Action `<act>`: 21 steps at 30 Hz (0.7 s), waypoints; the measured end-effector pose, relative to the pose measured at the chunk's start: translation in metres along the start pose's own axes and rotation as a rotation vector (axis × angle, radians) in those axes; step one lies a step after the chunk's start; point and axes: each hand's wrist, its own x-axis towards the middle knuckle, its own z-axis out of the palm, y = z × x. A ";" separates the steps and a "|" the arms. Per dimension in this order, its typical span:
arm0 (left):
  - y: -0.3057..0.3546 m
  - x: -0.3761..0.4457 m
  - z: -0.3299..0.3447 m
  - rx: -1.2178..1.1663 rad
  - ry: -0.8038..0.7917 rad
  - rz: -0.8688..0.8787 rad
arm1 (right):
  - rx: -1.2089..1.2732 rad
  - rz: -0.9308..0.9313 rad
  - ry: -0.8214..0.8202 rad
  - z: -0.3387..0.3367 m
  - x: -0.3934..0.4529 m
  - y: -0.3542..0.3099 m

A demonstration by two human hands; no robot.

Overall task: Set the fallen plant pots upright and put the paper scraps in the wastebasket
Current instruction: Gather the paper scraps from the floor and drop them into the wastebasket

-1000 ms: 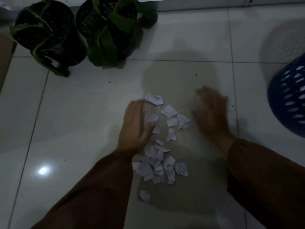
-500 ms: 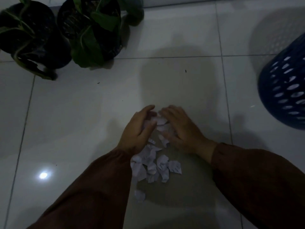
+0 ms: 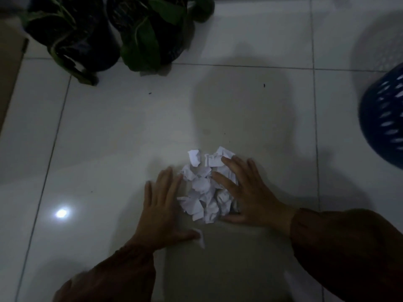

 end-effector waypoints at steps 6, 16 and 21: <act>0.012 0.038 -0.017 -0.443 0.204 -0.069 | 0.115 0.074 0.101 -0.015 0.018 0.006; 0.031 0.046 -0.015 -0.657 0.175 0.025 | 0.158 0.083 -0.015 -0.003 0.033 -0.007; 0.041 0.045 -0.004 -0.658 0.146 0.094 | 0.037 0.028 -0.015 0.004 0.047 -0.014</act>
